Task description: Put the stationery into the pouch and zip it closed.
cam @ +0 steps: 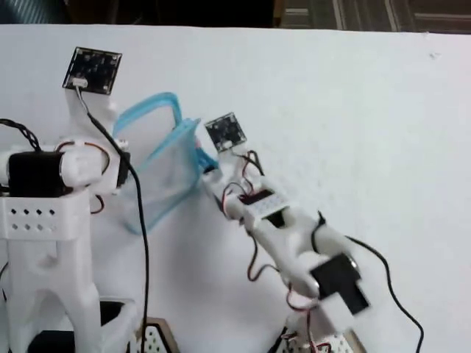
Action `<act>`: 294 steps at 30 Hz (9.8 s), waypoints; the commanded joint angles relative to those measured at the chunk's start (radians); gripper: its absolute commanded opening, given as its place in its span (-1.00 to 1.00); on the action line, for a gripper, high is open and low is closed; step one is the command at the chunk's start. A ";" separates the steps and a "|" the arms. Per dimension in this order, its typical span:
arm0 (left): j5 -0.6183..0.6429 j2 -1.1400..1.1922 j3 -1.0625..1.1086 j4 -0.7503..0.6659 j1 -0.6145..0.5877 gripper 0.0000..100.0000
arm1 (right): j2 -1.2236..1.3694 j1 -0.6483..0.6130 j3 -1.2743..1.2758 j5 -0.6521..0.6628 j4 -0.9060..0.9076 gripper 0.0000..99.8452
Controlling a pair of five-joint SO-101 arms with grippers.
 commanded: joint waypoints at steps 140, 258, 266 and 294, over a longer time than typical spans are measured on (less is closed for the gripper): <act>0.522 -0.737 0.881 -0.746 0.042 -0.39 | -0.035 -0.162 -1.919 -0.008 1.063 -0.97; 0.224 -1.132 0.836 -0.446 -0.349 -0.37 | 0.045 -0.524 -1.927 -0.014 0.898 -0.97; 0.261 -1.132 0.924 -0.623 -0.392 -0.59 | 0.056 -0.545 -1.929 -0.014 0.898 -0.97; -0.003 -1.133 0.634 -0.305 -0.160 -0.95 | 0.199 -0.154 -1.929 -0.097 0.688 -0.97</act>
